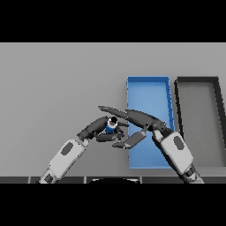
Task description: Pick up the blue pipe and place it into the blue bin.
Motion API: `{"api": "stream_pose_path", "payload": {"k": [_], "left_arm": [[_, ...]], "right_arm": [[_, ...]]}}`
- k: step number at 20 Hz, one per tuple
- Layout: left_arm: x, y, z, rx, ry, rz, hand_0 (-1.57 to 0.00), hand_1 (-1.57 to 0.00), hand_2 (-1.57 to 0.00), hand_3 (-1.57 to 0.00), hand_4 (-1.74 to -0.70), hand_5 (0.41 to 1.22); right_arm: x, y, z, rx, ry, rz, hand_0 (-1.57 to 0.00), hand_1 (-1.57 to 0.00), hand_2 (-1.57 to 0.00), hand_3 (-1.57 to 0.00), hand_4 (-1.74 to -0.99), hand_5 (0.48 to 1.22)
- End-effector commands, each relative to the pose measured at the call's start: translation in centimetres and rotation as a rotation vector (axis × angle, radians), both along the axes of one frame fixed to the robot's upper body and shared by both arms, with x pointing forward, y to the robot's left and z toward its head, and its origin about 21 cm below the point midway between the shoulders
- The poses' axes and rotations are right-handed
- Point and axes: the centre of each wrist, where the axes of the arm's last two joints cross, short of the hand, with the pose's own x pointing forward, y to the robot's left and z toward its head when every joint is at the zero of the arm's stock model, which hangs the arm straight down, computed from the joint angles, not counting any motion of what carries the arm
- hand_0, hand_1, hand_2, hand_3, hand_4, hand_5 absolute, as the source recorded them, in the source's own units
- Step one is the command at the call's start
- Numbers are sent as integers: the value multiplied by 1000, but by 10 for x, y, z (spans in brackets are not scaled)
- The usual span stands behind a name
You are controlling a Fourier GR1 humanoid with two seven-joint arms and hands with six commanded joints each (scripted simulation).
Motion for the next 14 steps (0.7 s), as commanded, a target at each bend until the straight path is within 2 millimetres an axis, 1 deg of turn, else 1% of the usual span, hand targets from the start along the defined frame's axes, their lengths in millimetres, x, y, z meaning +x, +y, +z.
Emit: {"api": "stream_pose_path", "payload": {"k": [1, 2, 3, 4, 6, 7, 8, 9, 10, 11, 12, 13, 14], "left_arm": [[2, 2, 0, 8, 9, -5, -1571, -1571, -1571, -1504, -1730, 1221], [3, 0, 0, 3, 11, -9, -1571, -1571, -1571, -1511, -1730, 1221], [5, 2, 1, -8, 5, -16, -1571, -1571, -1571, -1517, -1731, 1221], [2, 3, 2, -13, 5, -15, -1571, -1571, -1571, -1515, -1733, 1221], [4, 4, 3, -8, 15, -11, -1571, -1571, -1571, -1501, -1727, 1221], [2, 4, 2, 3, 22, -22, -1571, -1571, -1571, -1450, -1723, 1221], [2, 3, 3, -9, 31, -36, -1571, -1571, -1571, -1474, -1720, 1221], [5, 6, 2, -11, 27, -37, -1571, -1567, -1571, -1395, -1717, 1221], [7, 5, 5, -14, -21, -42, -1496, -1393, -1367, -1150, -1630, 1221], [5, 6, 8, 57, -44, -27, -1236, -1120, -1093, -920, -1613, 1221], [5, 4, 11, 122, -69, -16, -993, -895, -875, -736, -1587, 1221], [1, 0, 9, 116, -84, -14, -879, -828, -796, -667, -1611, 1221], [-1, 2, 4, 105, -85, -11, -895, -867, -845, -656, -1637, 1221]], "right_arm": [[1, 4, -1, -6, 3, 3, 1, 1, 1, 1, -1233, 528], [7, 10, 0, -23, 8, 0, 1, 1, 1, 1, -1226, 520], [8, 12, 0, -14, 13, 6, 1, 1, 1, 1, -1225, 515], [10, 20, 0, -17, 17, 20, 1, 1, 1, 1, -1222, 512], [14, 26, -2, -12, 23, 30, 1, -1, -23, 1, -1225, 511], [19, 28, -3, -26, 26, 36, 1, -13, -42, 1, -1231, 512], [21, 31, -4, -42, 29, 57, -14, -36, -68, -11, -1241, 516], [22, 35, -1, -36, 22, 80, -54, -83, -115, -43, -1268, 519], [24, 43, 1, -44, 18, 88, -138, -166, -193, -106, -1308, 523], [24, 44, -2, -58, 27, 97, -278, -313, -329, -228, -1352, 528], [25, 45, 1, -65, 21, 112, -478, -500, -500, -375, -1390, 538], [25, 49, 1, -76, 23, 120, -697, -714, -714, -562, -1453, 551], [23, 51, 0, -74, 36, 140, -872, -886, -886, -701, -1503, 573]]}}
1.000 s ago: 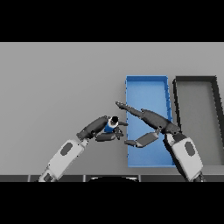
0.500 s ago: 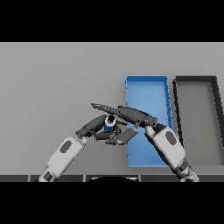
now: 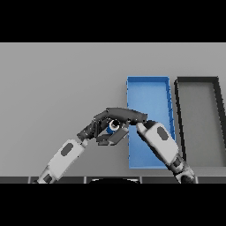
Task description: Pick up the blue pipe and place it into the blue bin.
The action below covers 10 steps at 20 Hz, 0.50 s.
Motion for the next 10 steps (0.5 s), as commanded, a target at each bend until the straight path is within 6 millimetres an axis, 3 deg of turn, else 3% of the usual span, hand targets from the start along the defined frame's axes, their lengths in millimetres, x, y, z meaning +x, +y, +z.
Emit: {"api": "stream_pose_path", "payload": {"k": [1, 3, 5, 8, 10], "left_arm": [[0, -3, 2, -40, 12, 4, -1030, -1008, -990, -623, -1658, 1192], [-2, 1, 3, -127, 47, -3, -1225, -1211, -1199, -525, -1688, 1203], [1, 1, 2, -134, 76, 1, -1349, -1340, -1333, -527, -1707, 1209], [0, 0, 0, -114, 71, 4, -1458, -1453, -1449, -591, -1724, 1215], [0, 1, 3, -105, 51, 0, -1498, -1453, -1493, -527, -1730, 1217]], "right_arm": [[2, 1, -1, 10, 26, 1, -1012, -1023, -1023, -828, -1541, 604], [2, 6, 0, 31, 60, -1, -1213, -1220, -1220, -1096, -1492, 706], [0, 6, -4, 70, 51, -13, -1342, -1346, -1346, -1267, -1464, 891], [-2, 0, -6, 77, -14, -17, -1454, -1456, -1456, -1415, -1459, 1052], [-5, 5, -4, 92, -31, -1, -1496, -1497, -1497, -1471, -1469, 1113]]}}
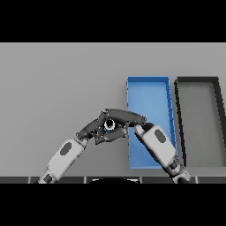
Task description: Pick up the blue pipe and place it into the blue bin.
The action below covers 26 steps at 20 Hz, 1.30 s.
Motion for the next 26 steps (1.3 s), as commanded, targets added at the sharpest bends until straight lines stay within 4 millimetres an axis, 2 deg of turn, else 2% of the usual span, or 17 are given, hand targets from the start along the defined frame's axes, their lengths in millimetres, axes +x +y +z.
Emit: {"api": "stream_pose_path", "payload": {"k": [1, 2, 3, 4, 6, 8, 9, 11, 14, 17, 20, 23, 25, 26], "left_arm": [[2, 0, 1, 17, -1, 4, -1513, -1423, -1509, -510, -1732, 1218], [3, -2, 2, 34, -9, -3, -1499, -1356, -1521, -505, -1734, 1219], [2, -2, -1, 31, -18, -15, -1426, -1220, -1350, -531, -1637, 1219], [3, -1, 1, 41, -24, -21, -1407, -1190, -1242, -518, -1544, 1219], [5, 1, -2, 70, -27, -44, -979, -802, -819, -332, -1343, 1220], [6, 4, 0, 91, -36, -79, -626, -513, -524, -212, -1179, 1213], [5, 5, -2, 110, -31, -81, -501, -410, -419, -170, -1110, 1184], [6, 9, -2, 127, -70, -76, -320, -262, -268, -108, -995, 1042], [7, 9, -8, 169, -45, -28, -163, -134, -137, -55, -880, 842], [9, 10, -5, 177, -64, -14, -83, -68, -69, -28, -826, 719], [10, 9, -6, 156, -20, -5, -42, -34, -35, -14, -842, 636], [6, 10, -7, 203, 64, 40, -21, -17, -17, -7, -873, 612], [3, 12, -9, 198, 53, 39, -13, -11, -11, -4, -881, 593], [1, 11, -9, 205, 54, 37, -10, -8, -8, -3, -878, 572]], "right_arm": [[-1, 2, 1, 7, 3, -5, -1511, -1512, -1512, -1491, -1471, 1135], [-1, 0, -3, 18, 28, 7, -1523, -1524, -1524, -1507, -1473, 1152], [0, 0, -1, 14, 46, 7, -1533, -1533, -1533, -1520, -1474, 1166], [0, -1, 0, 14, 46, 4, -1540, -1541, -1541, -1530, -1477, 1177], [-3, -1, -1, 0, 31, 6, -1551, -1552, -1552, -1545, -1480, 1193], [-3, 1, 2, -8, 24, -1, -1558, -1559, -1559, -1554, -1481, 1203], [-6, 1, -1, -5, 36, -4, -1561, -1561, -1561, -1558, -1482, 1206], [-7, 2, -1, 16, 37, 2, -1565, -1565, -1565, -1562, -1483, 1212], [-7, 1, 0, 42, 40, 5, -1568, -1568, -1568, -1567, -1484, 1216], [-10, 0, 2, 57, 28, -1, -1569, -1569, -1569, -1569, -1485, 1219], [-7, 0, 2, 54, 23, -5, -1570, -1570, -1570, -1570, -1487, 1220], [-8, 2, 2, 65, 35, -13, -1571, -1571, -1571, -1570, -1491, 1220], [-2, -5, 4, 121, 113, 2, -1571, -1571, -1571, -1571, -1492, 1221], [-3, 0, 7, 146, 176, 25, -1571, -1571, -1571, -1571, -1492, 1221]]}}
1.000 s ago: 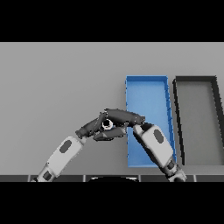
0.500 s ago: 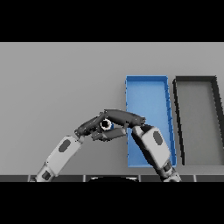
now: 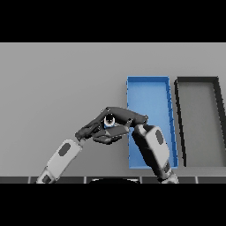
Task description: Pick up the blue pipe and place it into the blue bin.
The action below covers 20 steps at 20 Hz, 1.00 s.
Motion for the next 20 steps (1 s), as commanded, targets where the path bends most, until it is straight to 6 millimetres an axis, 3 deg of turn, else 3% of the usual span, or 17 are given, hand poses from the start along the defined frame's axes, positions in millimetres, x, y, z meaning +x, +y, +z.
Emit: {"api": "stream_pose_path", "payload": {"k": [1, 7, 9, 13, 17, 20], "left_arm": [[1, 2, -1, 9, 6, 6, -8, -6, -7, -2, -876, 555], [0, 5, -2, 26, 14, 3, -1, -1, -1, 0, -865, 509], [0, 4, 0, 19, 3, 2, -1, 0, 0, 0, -863, 498], [-3, 6, -1, 12, -3, -7, 0, 0, 0, 1, -866, 484], [-2, 9, 3, 33, 7, 7, 1, 1, 1, 1, -850, 484], [-4, 10, 3, 36, -4, 16, 1, 1, 1, 1, -835, 474]], "right_arm": [[3, 1, 6, 16, 38, 7, -1571, -1571, -1571, -1571, -1492, 1221], [13, -7, 57, 69, 115, 8, -1571, -1571, -1571, -1571, -1492, 1221], [15, -8, 82, 103, 61, 9, -1571, -1571, -1571, -1571, -1494, 1221], [39, -20, 130, 178, -36, -83, -1571, -1571, -1571, -1571, -1496, 1221], [71, -44, 145, 189, -43, -302, -1571, -1571, -1571, -1571, -1498, 1221], [99, -71, 129, 123, 18, -481, -1571, -1571, -1571, -1571, -1498, 1221]]}}
